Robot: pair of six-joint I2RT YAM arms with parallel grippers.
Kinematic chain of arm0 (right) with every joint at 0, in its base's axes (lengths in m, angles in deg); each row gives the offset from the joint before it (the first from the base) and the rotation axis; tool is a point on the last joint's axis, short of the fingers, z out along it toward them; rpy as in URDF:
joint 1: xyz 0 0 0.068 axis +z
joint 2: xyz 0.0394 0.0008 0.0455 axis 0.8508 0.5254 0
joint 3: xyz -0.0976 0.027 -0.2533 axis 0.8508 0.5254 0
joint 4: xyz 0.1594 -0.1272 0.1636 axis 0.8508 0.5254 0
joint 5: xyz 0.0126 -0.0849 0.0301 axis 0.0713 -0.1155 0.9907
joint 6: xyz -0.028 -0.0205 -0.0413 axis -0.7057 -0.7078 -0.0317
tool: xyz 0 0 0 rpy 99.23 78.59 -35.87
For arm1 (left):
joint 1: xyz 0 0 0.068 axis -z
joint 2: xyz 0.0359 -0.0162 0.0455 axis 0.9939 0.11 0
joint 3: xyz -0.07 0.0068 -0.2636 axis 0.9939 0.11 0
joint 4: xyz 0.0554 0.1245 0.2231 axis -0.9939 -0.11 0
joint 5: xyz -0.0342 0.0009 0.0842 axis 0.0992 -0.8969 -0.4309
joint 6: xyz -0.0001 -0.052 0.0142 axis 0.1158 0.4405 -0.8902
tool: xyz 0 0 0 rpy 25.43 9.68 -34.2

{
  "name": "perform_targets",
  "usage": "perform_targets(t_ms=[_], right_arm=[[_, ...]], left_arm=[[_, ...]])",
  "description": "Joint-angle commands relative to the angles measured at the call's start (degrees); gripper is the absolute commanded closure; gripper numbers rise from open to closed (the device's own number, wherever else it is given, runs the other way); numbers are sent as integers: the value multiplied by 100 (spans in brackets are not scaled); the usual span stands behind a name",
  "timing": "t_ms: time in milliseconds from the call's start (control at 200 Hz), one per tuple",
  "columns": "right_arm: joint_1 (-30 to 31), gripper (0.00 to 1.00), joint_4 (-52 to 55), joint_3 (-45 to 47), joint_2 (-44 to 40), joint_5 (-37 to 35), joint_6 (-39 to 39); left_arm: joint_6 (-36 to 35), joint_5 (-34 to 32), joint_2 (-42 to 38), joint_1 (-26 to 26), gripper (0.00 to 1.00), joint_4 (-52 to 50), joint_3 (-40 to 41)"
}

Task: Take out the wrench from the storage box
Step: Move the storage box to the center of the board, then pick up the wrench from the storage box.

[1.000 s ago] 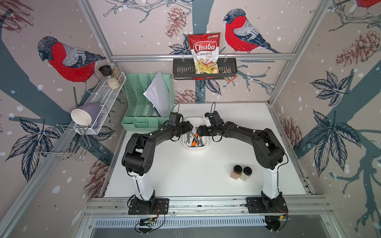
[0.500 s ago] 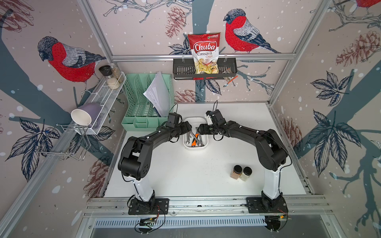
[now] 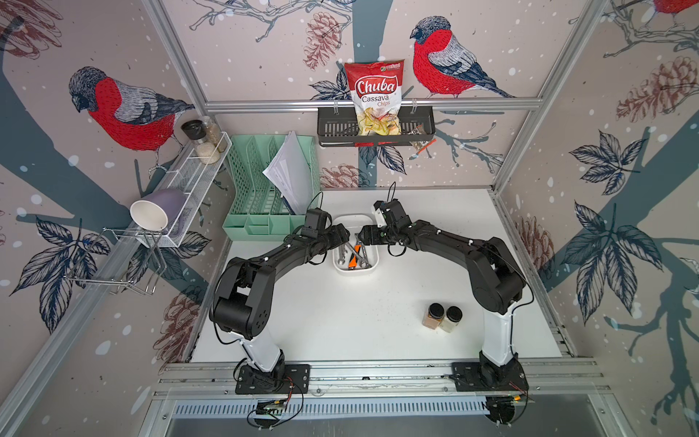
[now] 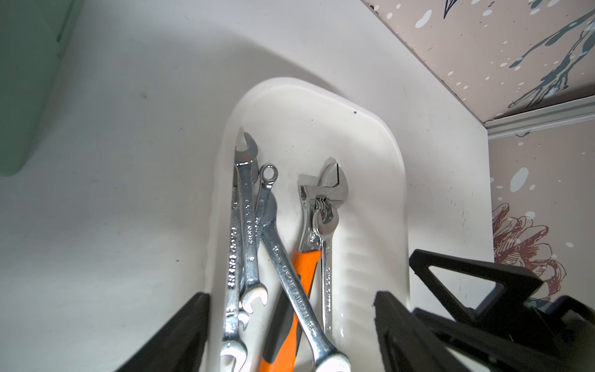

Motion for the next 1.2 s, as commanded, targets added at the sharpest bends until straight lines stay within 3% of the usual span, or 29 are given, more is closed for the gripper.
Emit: perform_targets(t_ms=[0, 775, 1005, 1196], right_arm=[[63, 19, -195, -51, 64, 134, -65], [-65, 18, -197, 124, -148, -92, -232], [-99, 18, 128, 77, -499, -580, -572], [160, 21, 559, -58, -724, -1282, -1390]], left_arm=[[-91, 35, 134, -19, 17, 6, -122], [-66, -39, 394, -34, 17, -86, -486], [-292, -571, -311, -56, 17, -566, -507], [-691, -1078, -1054, -57, 16, -1175, -361]])
